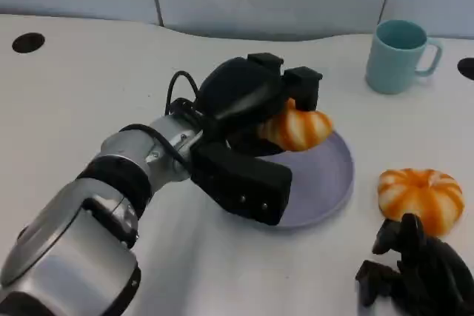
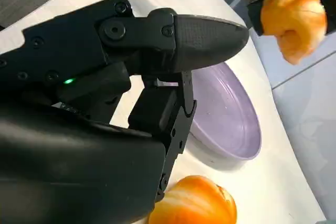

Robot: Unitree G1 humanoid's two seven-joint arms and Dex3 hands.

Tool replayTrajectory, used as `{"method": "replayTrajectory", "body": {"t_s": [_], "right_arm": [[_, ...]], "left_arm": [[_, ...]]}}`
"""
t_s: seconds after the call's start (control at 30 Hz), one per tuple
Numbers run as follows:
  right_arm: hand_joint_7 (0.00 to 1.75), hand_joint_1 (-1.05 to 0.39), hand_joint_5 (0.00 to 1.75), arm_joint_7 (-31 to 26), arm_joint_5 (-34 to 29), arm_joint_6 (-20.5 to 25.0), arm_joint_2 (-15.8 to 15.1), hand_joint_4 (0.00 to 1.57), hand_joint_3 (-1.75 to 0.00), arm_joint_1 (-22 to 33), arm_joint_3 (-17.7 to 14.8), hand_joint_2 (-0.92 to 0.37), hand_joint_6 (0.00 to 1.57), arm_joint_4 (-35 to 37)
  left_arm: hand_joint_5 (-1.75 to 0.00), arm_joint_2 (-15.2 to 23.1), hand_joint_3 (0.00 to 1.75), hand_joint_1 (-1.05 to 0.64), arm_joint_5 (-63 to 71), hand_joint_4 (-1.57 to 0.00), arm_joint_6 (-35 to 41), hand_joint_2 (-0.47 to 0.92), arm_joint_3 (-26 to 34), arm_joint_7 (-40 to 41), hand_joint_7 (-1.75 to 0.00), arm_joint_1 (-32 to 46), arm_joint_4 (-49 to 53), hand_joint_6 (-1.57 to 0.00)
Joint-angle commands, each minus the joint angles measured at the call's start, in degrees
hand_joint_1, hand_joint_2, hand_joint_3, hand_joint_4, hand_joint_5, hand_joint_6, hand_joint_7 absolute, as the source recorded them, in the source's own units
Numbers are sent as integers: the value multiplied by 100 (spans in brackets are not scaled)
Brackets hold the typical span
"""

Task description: Grasp the bread from the table and place it into the plate.

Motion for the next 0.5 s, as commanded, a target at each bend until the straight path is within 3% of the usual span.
{"method": "replayTrajectory", "body": {"t_s": [0.03,0.1,0.17,0.2,0.33,0.37,0.43,0.5], "right_arm": [[118,-45,131,-100,-72,88,-56,126,-48,75,36,-92,114,5],[118,-45,131,-78,-77,67,-64,126,-48,81,55,-92,114,6],[117,-46,131,-49,-83,38,-74,126,-49,87,77,-92,115,9],[117,-46,131,-44,-83,32,-77,126,-49,88,83,-92,115,10],[115,-47,131,-50,-48,33,-65,126,-50,102,78,-92,116,-1],[115,-47,130,-14,-11,19,-57,125,-49,108,63,-92,116,14],[114,-47,130,-2,13,15,-49,125,-48,118,51,-92,116,17],[114,-47,128,-18,-7,20,-55,126,-47,125,61,-92,118,3]], "left_arm": [[-175,22,98,-36,18,-99,22,69,-64,-292,-175,-119,51,-79],[-175,-12,99,-36,25,-99,119,69,-97,-464,-175,-133,81,-79],[-175,-54,72,-36,37,-96,243,70,-136,-672,-113,-150,115,-87],[-175,-62,67,-36,34,-95,274,71,-143,-725,-103,-152,116,-89],[-175,-71,62,-36,5,-95,361,72,-151,-866,-92,-120,132,-91],[-174,-81,68,-34,-25,-89,417,70,-137,-1002,-105,-97,164,-87],[-164,-105,73,-34,-152,-79,513,68,-51,-1358,-112,-70,203,-81],[-136,-119,44,-37,-267,-67,565,84,43,-1638,-71,-55,199,-71]]}}
